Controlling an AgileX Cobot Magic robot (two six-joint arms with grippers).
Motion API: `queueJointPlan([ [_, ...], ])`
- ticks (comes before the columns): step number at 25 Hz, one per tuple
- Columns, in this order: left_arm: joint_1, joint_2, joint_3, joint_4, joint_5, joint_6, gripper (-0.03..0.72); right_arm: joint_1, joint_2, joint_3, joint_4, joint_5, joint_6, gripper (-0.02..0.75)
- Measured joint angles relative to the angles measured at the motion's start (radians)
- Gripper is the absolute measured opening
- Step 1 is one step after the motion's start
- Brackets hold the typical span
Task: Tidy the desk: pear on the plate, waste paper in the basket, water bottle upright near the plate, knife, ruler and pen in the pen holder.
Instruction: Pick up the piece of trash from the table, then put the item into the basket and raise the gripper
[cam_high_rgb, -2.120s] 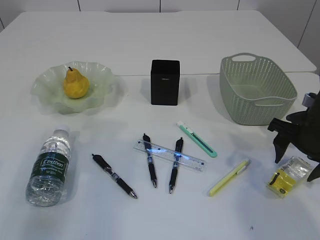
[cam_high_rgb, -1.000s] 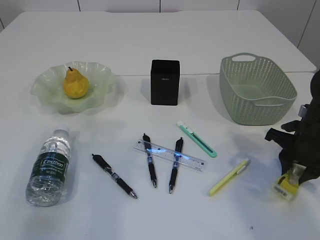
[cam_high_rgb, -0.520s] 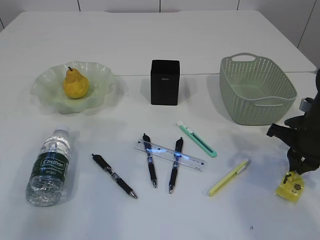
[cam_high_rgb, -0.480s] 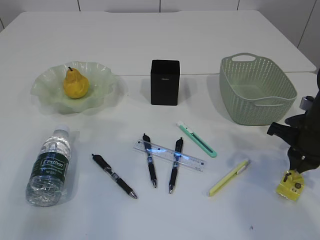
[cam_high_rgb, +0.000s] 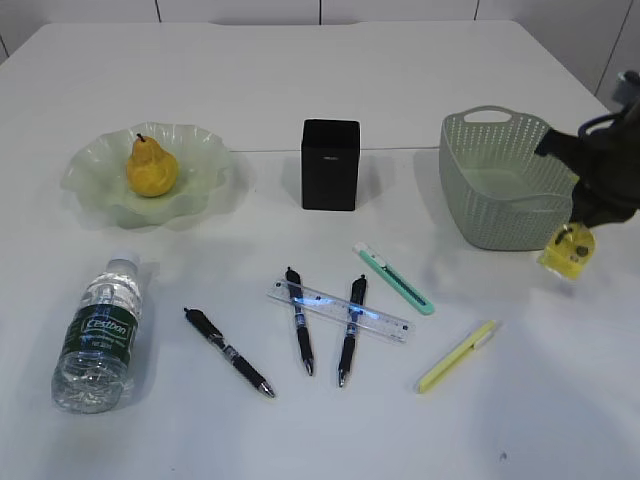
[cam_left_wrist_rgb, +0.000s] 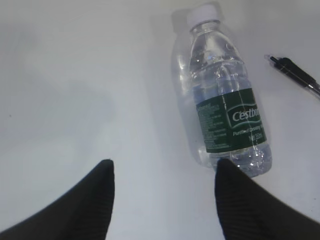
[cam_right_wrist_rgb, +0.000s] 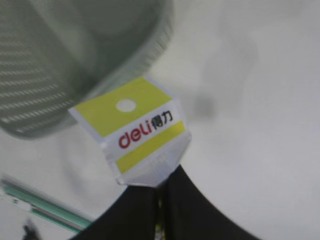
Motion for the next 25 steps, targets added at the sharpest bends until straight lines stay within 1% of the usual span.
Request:
queueJointPlan([
  [3,0.000,0.000,0.000,0.000,-0.002,0.000,0.443,0.000,0.000,-0.090,0.000,-0.022,0.000,-0.002],
  [7,0.000,0.000,0.000,0.000,-0.002,0.000,0.443,0.000,0.009,-0.196,-0.002,-0.092,-0.002,-0.002],
  [11,0.000,0.000,0.000,-0.013,-0.002,0.000,0.443,0.000,0.076,-0.309,-0.023,-0.107,-0.002,-0.002],
  [14,0.000,0.000,0.000,-0.045,-0.002,0.000,0.441,0.000,0.146,-0.376,-0.061,-0.105,-0.004,-0.002],
  [17,0.000,0.000,0.000,-0.045,-0.002,0.000,0.438,0.000,0.203,-0.431,-0.125,-0.087,-0.007,0.003],
  [20,0.000,0.000,0.000,-0.051,-0.002,0.000,0.438,0.000,0.251,-0.481,-0.176,-0.058,-0.007,0.048],
  [21,0.000,0.000,0.000,-0.051,-0.002,0.000,0.438,0.000,0.268,-0.498,-0.191,-0.053,-0.008,0.076],
  [23,0.000,0.000,0.000,-0.051,-0.002,0.000,0.437,0.000,0.295,-0.523,-0.216,-0.039,-0.008,0.146],
  [25,0.000,0.000,0.000,-0.051,-0.002,0.000,0.437,0.000,0.314,-0.535,-0.225,-0.032,-0.010,0.242],
])
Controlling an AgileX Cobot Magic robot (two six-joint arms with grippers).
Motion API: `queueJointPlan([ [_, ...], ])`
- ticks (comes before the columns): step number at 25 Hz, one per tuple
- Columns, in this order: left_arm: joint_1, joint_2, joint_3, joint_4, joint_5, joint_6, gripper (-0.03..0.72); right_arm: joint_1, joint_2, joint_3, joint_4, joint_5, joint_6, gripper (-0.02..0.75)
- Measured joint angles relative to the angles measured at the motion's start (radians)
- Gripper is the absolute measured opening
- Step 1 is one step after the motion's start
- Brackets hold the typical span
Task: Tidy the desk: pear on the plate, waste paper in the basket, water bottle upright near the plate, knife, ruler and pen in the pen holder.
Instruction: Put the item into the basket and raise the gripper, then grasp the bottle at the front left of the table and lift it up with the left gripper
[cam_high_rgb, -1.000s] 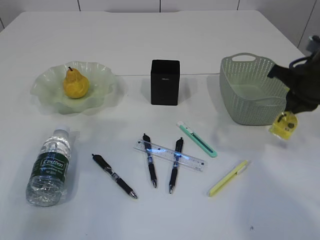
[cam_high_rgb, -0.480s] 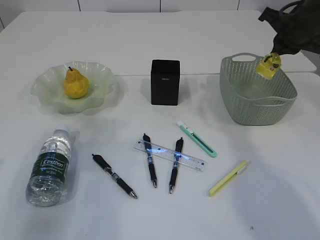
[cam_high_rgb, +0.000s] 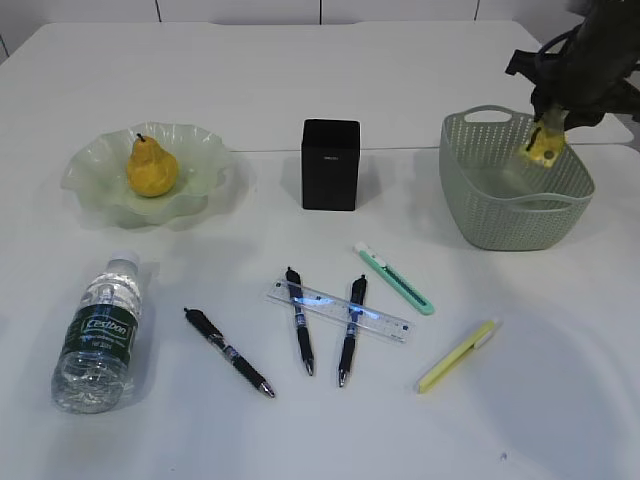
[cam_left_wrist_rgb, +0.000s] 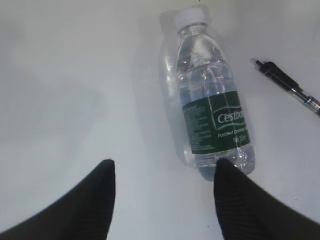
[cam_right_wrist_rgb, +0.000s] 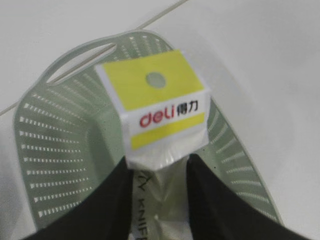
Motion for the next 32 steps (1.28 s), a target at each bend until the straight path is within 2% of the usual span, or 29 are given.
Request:
queueJointPlan([
  [3,0.000,0.000,0.000,0.000,0.000,0.000,0.437,0.000,0.015,-0.011,-0.007,-0.004,-0.001,0.348],
  [6,0.000,0.000,0.000,-0.001,0.000,0.000,0.437,0.000,0.018,-0.011,-0.007,-0.013,-0.009,0.380],
  [10,0.000,0.000,0.000,-0.001,0.000,0.000,0.437,0.000,0.018,-0.011,0.050,-0.007,-0.118,0.388],
  [18,0.000,0.000,0.000,-0.001,0.000,0.000,0.435,0.000,0.016,-0.013,0.159,0.117,-0.297,0.389],
  [26,0.000,0.000,0.000,-0.001,0.013,0.000,0.435,0.000,-0.089,-0.013,0.251,0.289,-0.495,0.389],
  [32,0.000,0.000,0.000,-0.001,0.016,0.000,0.435,0.031,-0.196,-0.013,0.262,0.453,-0.559,0.390],
])
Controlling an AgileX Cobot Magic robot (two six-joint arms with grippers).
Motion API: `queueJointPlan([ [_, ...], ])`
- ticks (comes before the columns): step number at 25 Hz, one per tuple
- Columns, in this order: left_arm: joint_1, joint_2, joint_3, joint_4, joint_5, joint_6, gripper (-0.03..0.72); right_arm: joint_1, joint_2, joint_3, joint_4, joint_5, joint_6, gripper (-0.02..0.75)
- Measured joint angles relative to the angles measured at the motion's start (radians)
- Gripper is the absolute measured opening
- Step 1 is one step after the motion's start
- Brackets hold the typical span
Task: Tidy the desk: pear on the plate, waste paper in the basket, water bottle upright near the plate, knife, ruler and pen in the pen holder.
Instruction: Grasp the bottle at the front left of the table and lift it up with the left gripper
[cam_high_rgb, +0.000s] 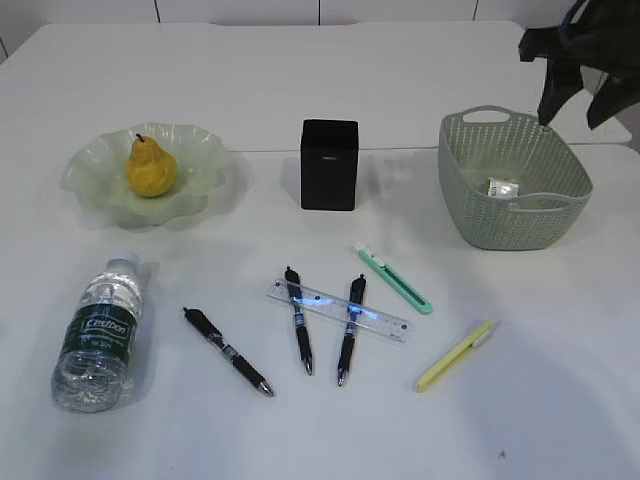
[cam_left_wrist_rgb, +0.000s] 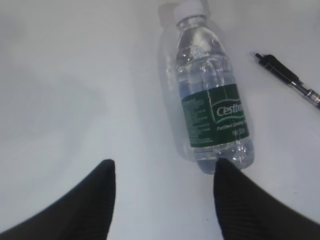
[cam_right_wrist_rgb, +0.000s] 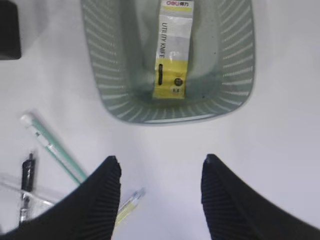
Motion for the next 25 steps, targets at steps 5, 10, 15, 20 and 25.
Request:
queueJointPlan([
  [5,0.000,0.000,0.000,0.000,0.005,0.000,0.435,0.090,-0.124,0.072,-0.013,0.009,-0.012,0.390],
  [10,0.000,0.000,0.000,-0.023,0.006,0.000,0.435,0.159,-0.252,0.266,-0.039,0.012,-0.047,0.391],
  [15,-0.015,0.000,0.000,-0.052,-0.008,0.000,0.435,0.164,-0.376,0.477,-0.039,0.012,-0.090,0.391],
  [20,-0.074,0.014,0.000,-0.051,-0.090,-0.023,0.435,0.164,-0.471,0.584,-0.039,0.012,-0.105,0.391],
  [25,-0.107,0.142,0.000,-0.027,-0.126,-0.117,0.442,0.164,-0.499,0.598,-0.073,0.008,-0.108,0.391],
])
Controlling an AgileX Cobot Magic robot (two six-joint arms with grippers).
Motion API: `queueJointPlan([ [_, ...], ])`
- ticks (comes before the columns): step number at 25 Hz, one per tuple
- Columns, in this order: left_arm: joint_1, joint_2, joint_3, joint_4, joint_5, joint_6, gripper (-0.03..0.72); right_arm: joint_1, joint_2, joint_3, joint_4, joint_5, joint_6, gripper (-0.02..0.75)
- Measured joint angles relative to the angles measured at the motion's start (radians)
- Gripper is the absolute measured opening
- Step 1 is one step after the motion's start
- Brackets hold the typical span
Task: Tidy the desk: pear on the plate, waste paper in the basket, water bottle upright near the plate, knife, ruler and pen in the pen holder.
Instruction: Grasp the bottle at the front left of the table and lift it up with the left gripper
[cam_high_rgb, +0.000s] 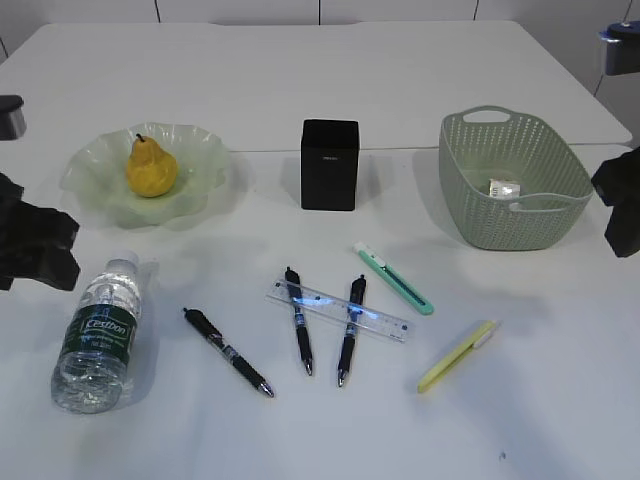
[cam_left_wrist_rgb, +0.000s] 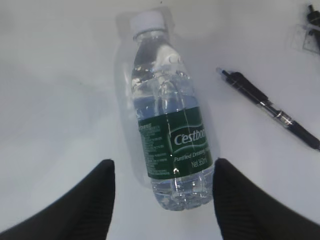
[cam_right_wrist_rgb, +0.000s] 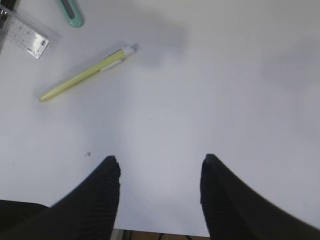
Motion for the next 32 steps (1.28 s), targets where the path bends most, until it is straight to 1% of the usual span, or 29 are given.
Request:
queueJointPlan([
  [2,-0.002,0.048,0.000,-0.019,-0.013,-0.008,0.471,0.000,0.000,0.000,-0.005,-0.010,0.000,0.391],
  [6,-0.011,0.108,0.000,-0.040,-0.072,-0.012,0.579,0.000,0.000,0.000,-0.005,-0.047,0.000,0.391],
  [8,-0.011,0.137,-0.007,-0.042,-0.082,-0.016,0.606,0.000,0.000,0.000,-0.005,-0.056,0.000,0.391],
  [11,-0.011,0.190,-0.056,-0.042,-0.073,-0.053,0.613,0.000,0.000,0.000,-0.009,-0.060,0.000,0.391],
  [16,-0.031,0.299,-0.162,-0.036,-0.030,-0.090,0.603,0.000,0.000,0.000,-0.014,-0.072,-0.004,0.391],
  [19,-0.038,0.353,-0.175,-0.030,-0.025,-0.135,0.594,0.000,0.000,0.000,-0.017,-0.082,-0.004,0.391],
  [22,-0.040,0.392,-0.177,-0.021,-0.025,-0.152,0.593,0.000,0.000,0.000,-0.021,-0.082,-0.004,0.391],
  [25,-0.042,0.410,-0.177,0.019,-0.025,-0.178,0.593,0.000,0.000,0.000,-0.022,-0.083,-0.004,0.391],
  [29,-0.042,0.411,-0.177,0.101,-0.034,-0.237,0.593,0.000,0.000,0.000,-0.022,-0.098,-0.004,0.391],
  [32,-0.042,0.416,-0.177,0.114,-0.055,-0.249,0.593,0.000,0.000,0.000,-0.022,-0.106,-0.004,0.391],
])
